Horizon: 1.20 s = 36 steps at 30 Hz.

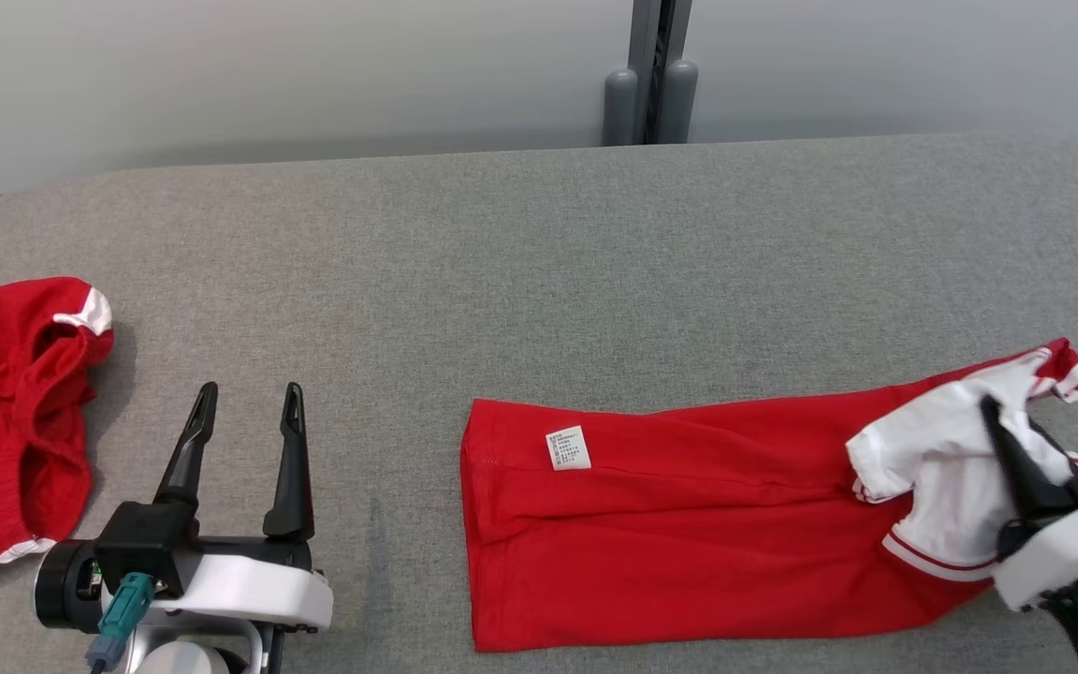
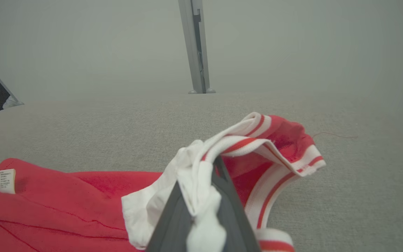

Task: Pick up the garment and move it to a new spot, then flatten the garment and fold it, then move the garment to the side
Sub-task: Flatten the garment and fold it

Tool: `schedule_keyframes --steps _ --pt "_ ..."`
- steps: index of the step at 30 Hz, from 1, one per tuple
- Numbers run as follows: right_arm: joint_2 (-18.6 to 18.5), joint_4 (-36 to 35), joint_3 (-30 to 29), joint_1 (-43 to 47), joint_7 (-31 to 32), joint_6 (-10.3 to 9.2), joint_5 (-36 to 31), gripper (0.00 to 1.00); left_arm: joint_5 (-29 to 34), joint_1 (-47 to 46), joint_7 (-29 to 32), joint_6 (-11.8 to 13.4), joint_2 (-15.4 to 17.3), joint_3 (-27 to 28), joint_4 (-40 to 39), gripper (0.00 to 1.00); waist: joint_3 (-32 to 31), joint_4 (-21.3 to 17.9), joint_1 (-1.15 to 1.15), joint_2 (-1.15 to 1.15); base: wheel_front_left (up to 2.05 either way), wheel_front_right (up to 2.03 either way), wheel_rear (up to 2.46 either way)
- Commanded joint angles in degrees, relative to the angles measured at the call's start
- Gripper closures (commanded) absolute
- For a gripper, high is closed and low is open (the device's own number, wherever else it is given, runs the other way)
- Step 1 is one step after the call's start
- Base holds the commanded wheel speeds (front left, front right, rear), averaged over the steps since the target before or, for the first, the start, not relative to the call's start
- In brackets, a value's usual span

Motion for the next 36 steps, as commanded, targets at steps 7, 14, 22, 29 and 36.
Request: schedule_keyframes --steps 7,14,22,29,36 --pt "6.8 -12.3 5.1 -2.6 9.1 0.0 -4.0 1.0 -0.2 -0.3 0.7 0.2 0.7 -0.3 -0.6 0.0 -0.2 0.5 0.0 0.0 0.0 0.0 0.0" --pt "16.0 -14.7 12.6 -3.9 12.0 0.0 -5.5 1.0 -0.5 -1.2 0.8 0.0 0.3 -0.8 -0.5 0.0 0.4 2.7 0.0 0.0 0.0 0.0 0.0" --pt "22.9 -6.7 19.8 -6.6 8.9 0.0 -4.1 1.0 -0.8 -2.6 0.6 -0.4 -0.4 -1.6 0.3 0.0 1.8 5.5 0.0 0.0 0.0 0.0 0.0" --pt "24.1 -0.1 24.1 -9.0 6.1 0.0 -2.3 0.0 -0.7 -2.9 0.4 -0.5 -1.0 -1.7 1.2 0.0 2.7 6.3 0.0 0.0 0.0 0.0 0.0" --pt "22.6 -4.1 27.1 -11.4 0.8 0.0 -1.7 0.0 -0.8 -3.1 0.0 -0.5 -1.0 -1.4 1.7 0.0 2.7 5.4 0.0 0.0 0.0 0.0 0.0"
